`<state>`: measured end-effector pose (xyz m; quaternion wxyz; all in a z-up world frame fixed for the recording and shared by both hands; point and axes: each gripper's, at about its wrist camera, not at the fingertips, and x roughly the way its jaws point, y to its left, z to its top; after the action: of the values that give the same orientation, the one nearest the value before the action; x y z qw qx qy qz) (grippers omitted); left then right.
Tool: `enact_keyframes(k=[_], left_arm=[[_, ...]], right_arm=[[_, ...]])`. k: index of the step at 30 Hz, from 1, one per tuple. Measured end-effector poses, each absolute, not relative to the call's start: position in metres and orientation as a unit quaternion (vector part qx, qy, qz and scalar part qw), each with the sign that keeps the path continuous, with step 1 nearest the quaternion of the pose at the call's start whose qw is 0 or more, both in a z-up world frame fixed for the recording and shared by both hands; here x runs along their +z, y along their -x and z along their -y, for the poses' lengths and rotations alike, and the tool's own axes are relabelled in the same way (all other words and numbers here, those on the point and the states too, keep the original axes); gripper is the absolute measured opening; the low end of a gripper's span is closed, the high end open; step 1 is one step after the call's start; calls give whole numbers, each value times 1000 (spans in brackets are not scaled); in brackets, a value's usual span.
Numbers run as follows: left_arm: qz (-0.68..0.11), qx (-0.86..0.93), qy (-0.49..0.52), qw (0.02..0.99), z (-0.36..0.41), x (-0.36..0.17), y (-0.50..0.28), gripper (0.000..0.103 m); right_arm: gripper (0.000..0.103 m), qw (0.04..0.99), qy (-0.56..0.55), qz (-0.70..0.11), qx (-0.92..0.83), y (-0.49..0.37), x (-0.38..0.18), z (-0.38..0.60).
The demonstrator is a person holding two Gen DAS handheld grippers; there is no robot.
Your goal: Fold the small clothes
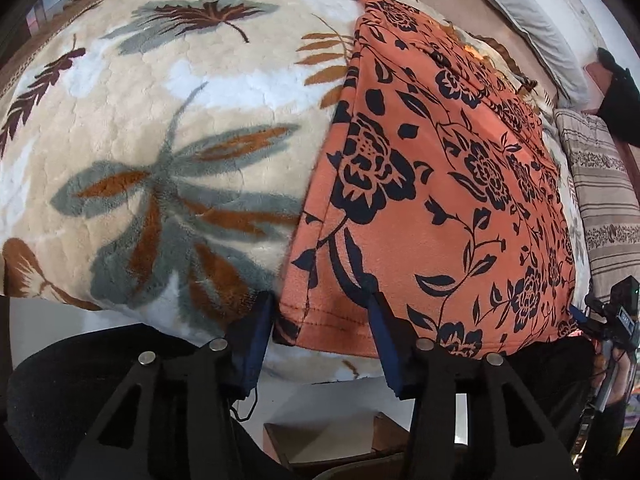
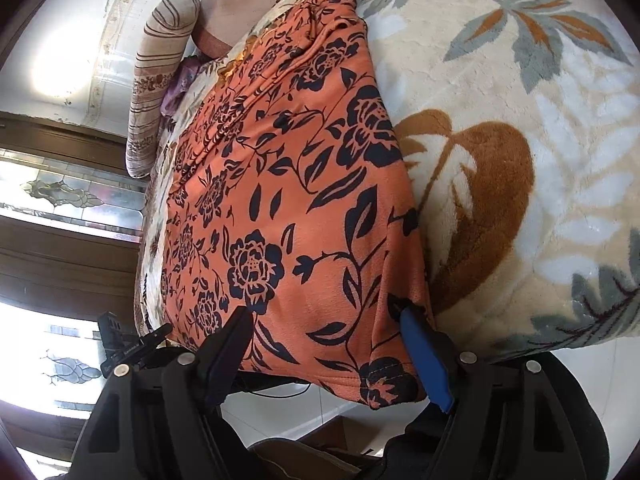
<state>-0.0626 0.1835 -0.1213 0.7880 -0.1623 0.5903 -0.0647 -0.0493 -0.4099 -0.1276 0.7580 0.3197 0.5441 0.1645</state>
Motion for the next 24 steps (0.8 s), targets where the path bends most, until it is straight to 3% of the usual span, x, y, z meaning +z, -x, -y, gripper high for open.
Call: enact_keyframes(k=[3,5,7,18,19,20,24], left_arm=[[-591,-67,170,786,-186,-121,62,43],[-593,-63,169,785,-185,-122,61,29],[-593,-72,176,782,-187,-121,62,22],[-596,-73,172,781,-179,-124,56,31],[-595,-74,172,782,-178,-124,55,29],[-590,-78,170,785,-178,-123,55,15],[-569,-88,170,800,-178,-113,56,11]], right_arm=[[78,758,-320,-544,165,49,-128,410],[78,757,-319,-545,166,48,-128,409],[78,757,-317,-546,167,47,-128,409],[79,756,-319,-547,167,47,-129,410],[79,755,-319,-548,167,47,-130,410],[79,753,-322,-550,166,46,-130,410],[79,746,-330,-554,167,45,-132,412]])
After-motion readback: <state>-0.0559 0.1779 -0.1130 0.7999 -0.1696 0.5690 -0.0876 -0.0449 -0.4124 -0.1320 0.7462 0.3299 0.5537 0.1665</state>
